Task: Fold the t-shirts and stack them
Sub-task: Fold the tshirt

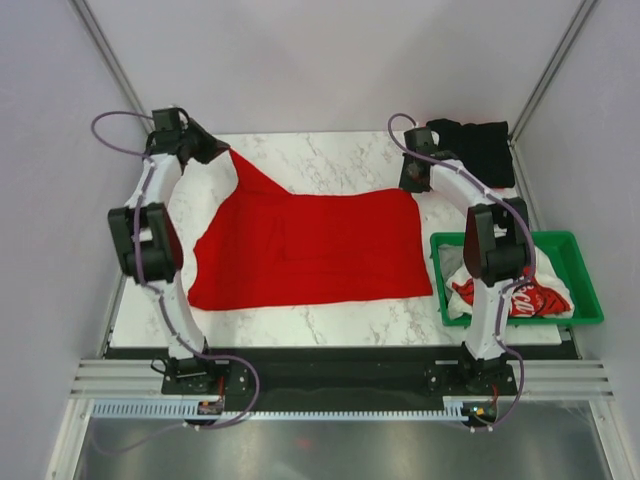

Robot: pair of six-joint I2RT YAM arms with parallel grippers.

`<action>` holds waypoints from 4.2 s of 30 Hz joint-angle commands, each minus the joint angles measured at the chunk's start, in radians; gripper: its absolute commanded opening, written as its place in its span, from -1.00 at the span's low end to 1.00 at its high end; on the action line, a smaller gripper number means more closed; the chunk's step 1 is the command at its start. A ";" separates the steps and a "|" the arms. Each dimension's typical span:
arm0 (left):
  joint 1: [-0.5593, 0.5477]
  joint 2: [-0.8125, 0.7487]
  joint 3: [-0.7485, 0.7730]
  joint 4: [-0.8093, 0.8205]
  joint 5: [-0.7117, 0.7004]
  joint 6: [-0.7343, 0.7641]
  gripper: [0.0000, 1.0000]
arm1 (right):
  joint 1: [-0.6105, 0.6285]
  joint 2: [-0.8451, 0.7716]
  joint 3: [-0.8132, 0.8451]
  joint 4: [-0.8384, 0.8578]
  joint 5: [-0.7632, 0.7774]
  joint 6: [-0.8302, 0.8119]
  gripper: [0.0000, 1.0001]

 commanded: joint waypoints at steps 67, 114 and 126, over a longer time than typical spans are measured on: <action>-0.101 -0.731 -1.147 0.055 -0.204 -0.057 0.61 | 0.255 -0.332 -0.655 0.125 -0.019 0.108 0.86; -0.325 -1.095 -0.927 -0.215 -0.114 0.185 0.89 | 0.394 -0.022 0.131 -0.108 -0.173 0.188 0.95; -0.523 -1.031 -1.323 0.199 -0.023 -0.032 0.80 | 0.317 0.341 0.377 -0.146 -0.243 0.087 0.93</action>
